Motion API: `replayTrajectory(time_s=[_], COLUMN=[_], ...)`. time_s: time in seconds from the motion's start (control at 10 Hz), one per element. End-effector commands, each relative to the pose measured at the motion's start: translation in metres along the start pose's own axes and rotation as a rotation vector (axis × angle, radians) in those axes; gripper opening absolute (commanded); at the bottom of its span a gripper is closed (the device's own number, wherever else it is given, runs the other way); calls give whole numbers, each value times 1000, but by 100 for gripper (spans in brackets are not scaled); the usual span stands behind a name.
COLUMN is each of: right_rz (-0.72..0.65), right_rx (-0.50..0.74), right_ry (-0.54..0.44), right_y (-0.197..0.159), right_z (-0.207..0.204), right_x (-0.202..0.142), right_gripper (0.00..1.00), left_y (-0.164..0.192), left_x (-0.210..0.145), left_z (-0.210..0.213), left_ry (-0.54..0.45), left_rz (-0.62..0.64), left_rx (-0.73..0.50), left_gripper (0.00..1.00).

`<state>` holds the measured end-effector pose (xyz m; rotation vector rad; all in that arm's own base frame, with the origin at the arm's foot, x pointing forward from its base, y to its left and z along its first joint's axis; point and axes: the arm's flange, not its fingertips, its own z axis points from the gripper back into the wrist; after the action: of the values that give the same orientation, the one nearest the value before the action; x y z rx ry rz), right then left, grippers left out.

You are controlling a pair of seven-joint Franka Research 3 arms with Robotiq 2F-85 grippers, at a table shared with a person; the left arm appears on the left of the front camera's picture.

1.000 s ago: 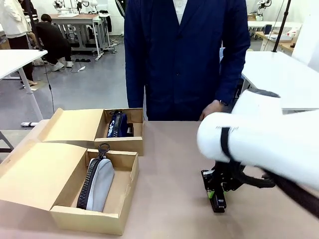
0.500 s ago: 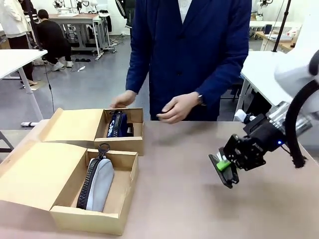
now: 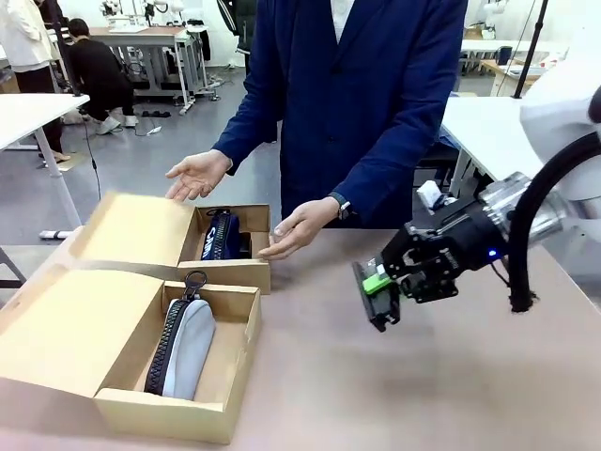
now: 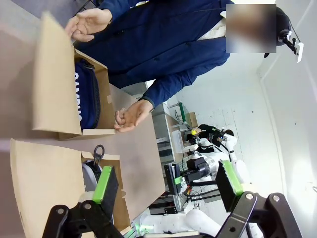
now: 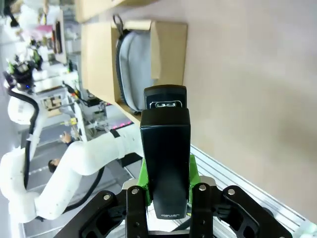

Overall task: Place items inside the box.
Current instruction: Pick up a Pencil pouch or Stapler and place it inside the Mailer Box closest to the robot.

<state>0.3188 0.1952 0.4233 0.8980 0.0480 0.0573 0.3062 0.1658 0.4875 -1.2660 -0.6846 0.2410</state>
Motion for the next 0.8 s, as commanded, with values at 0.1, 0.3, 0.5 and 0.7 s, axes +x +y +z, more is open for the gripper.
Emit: replayTrajectory(time_s=[0.1, 0.3, 0.5, 0.7], right_rz=[-19, -19, -19, -19], right_rx=[15, 15, 15, 15], right_ry=[-10, -10, -10, -10], right_y=[-10, -10, -10, -10], right_z=[16, 16, 16, 16], right_x=[5, 5, 5, 5], right_gripper=[0, 0, 0, 0], left_y=[0, 0, 0, 0], left_x=[-4, -4, -4, -4], left_z=[-1, -1, -1, -1], left_ry=[-14, -14, -14, -14], left_rz=[-17, -17, -17, -17], left_rx=[-26, -26, -26, -26], left_gripper=[100, 100, 100, 100])
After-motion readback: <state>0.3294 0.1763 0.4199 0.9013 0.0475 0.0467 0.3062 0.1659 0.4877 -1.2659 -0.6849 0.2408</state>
